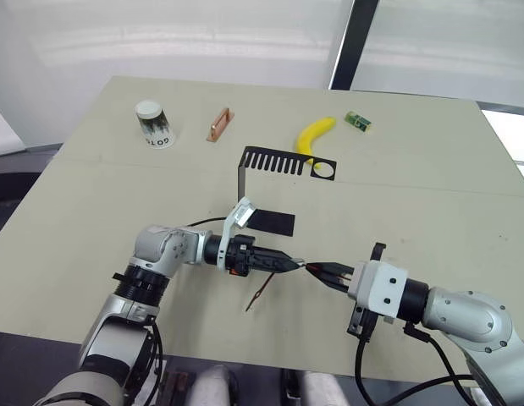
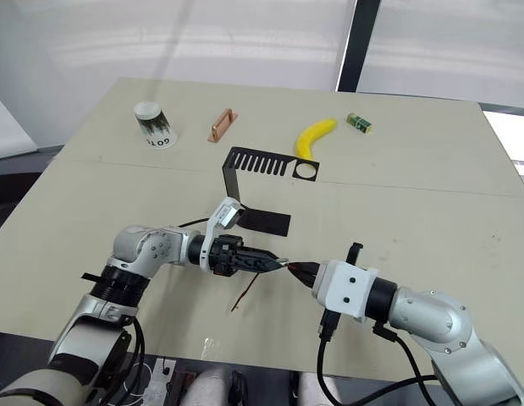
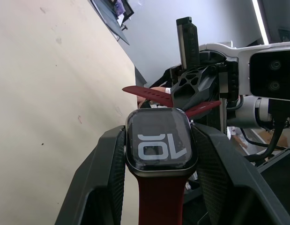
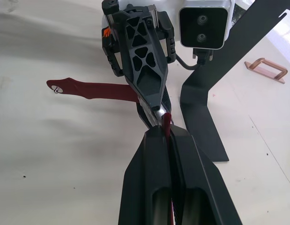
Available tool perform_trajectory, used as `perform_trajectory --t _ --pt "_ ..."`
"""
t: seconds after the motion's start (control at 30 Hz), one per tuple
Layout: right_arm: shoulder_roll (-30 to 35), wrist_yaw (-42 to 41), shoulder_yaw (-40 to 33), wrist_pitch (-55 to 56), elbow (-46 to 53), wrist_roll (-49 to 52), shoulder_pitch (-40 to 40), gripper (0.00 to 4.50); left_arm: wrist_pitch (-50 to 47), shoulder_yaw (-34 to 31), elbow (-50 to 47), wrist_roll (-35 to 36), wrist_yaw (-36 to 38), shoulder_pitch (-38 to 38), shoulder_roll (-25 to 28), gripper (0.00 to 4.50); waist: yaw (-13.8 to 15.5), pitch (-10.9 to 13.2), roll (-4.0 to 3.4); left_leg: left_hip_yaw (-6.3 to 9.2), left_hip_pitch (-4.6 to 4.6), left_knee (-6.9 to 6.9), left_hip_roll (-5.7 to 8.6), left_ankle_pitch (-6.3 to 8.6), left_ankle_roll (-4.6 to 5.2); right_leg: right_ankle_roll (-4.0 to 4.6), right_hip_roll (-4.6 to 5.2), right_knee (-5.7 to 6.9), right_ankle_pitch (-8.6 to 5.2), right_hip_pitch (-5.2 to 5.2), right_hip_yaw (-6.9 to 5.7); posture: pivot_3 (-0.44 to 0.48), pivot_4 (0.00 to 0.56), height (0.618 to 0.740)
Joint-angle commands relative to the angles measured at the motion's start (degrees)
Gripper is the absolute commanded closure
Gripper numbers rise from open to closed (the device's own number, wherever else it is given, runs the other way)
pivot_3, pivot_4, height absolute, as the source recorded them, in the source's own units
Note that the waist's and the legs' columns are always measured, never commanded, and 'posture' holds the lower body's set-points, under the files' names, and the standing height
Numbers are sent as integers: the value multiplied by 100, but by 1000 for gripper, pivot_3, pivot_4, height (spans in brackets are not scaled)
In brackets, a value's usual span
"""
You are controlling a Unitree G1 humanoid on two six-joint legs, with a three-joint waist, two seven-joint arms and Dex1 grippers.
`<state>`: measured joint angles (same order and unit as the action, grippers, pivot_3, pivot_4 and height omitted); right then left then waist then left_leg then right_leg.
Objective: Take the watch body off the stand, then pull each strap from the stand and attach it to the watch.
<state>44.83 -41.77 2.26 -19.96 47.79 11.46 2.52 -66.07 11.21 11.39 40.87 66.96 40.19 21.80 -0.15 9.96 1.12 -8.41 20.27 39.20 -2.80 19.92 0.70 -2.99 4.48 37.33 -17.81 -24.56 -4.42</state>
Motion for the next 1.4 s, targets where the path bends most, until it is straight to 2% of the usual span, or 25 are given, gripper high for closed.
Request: perform_trajectory --t 0.03,0.33,0.77,1.4 --pt "-19 -51 65 81 143 15 -82 4500 -7 -35 -261 105 15 21 -54 2883 1 0 0 0 0 0 0 0 0 0 0 0 0 0 0 0 150 725" --pt "-13 -27 184 49 92 -109 -187 4500 -28 -16 -291 116 16 16 -44 2883 2 0 0 0 0 0 0 0 0 0 1 0 0 0 0 0 150 725" --pt "76 -321 -609 539 119 258 501 4500 9 -44 -241 74 10 2 13 2883 3 1 2 0 0 0 1 0 0 0 1 -1 0 1 0 0 150 725" --pt "-13 -239 -260 506 -61 -65 232 4500 -67 -44 -343 107 -29 -35 -23 2883 3 1 2 0 0 0 0 1 0 0 1 -1 0 0 0 0 150 725"
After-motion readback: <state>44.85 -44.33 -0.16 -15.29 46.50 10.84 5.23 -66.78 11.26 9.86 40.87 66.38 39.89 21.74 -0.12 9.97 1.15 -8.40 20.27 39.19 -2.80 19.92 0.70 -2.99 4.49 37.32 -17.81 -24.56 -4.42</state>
